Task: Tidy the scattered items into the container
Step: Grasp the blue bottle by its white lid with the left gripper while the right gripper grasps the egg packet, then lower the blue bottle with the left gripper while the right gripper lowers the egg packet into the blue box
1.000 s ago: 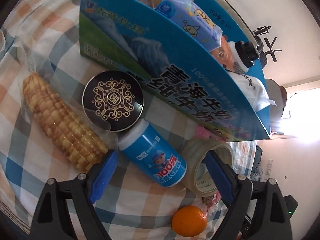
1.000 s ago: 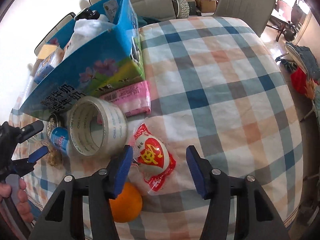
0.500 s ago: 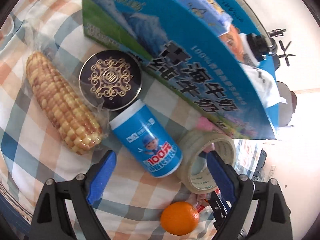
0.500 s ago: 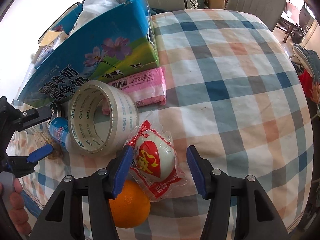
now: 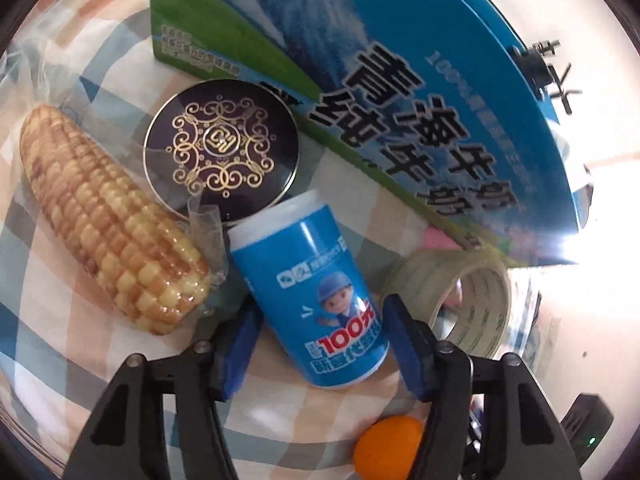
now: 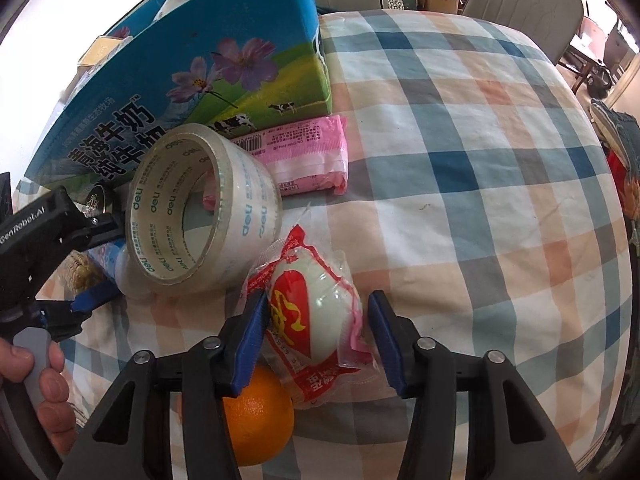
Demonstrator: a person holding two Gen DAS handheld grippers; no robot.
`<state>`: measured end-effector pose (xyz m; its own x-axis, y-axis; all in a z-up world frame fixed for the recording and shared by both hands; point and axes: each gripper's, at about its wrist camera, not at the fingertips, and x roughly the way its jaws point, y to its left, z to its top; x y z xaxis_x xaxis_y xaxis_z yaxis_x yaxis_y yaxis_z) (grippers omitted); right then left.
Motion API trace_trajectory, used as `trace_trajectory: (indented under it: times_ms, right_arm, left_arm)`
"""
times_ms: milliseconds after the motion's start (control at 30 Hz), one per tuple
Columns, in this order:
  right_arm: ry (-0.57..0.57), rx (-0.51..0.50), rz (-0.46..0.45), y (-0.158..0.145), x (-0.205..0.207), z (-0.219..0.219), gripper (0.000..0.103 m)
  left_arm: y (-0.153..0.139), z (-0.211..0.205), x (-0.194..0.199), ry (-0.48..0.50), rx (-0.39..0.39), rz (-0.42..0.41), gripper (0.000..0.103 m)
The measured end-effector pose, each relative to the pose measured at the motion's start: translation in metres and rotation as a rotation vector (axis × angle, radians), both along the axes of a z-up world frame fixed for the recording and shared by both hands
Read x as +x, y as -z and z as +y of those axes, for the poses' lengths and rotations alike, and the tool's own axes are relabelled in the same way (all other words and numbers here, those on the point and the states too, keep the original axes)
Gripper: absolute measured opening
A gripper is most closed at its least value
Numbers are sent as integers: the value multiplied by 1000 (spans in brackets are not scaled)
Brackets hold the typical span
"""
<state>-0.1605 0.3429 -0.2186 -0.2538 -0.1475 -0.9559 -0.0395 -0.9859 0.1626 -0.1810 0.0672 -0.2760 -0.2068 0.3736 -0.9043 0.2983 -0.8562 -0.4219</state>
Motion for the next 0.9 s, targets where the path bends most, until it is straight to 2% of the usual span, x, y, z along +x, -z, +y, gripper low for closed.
trace_trajectory:
  times_ms: [67, 200, 400, 500, 567, 667, 767, 900]
  right_arm:
    - [3, 24, 4, -2, 6, 1, 49]
    - [50, -1, 13, -8, 21, 13, 49]
    - [149, -90, 64, -30, 38, 37, 49]
    - [184, -140, 102, -46, 39, 42, 49]
    - [193, -161, 131, -56, 30, 29, 49]
    - [193, -199, 174, -74, 22, 29, 49]
    - [177, -226, 215, -96, 7, 24, 49]
    - [132, -240, 259, -118, -21, 4, 49]
  left_arm:
    - [-2, -2, 9, 20, 3, -3, 59]
    - [-11, -10, 28, 58, 12, 22, 55]
    - [-50, -21, 44, 99, 50, 122, 52]
    - [-77, -23, 34, 113, 69, 175, 51]
    - [-90, -25, 30, 110, 79, 201, 51]
    - [-108, -40, 8, 90, 112, 225, 51]
    - [-116, -40, -14, 76, 143, 254, 51]
    - [-142, -50, -39, 39, 194, 311, 51]
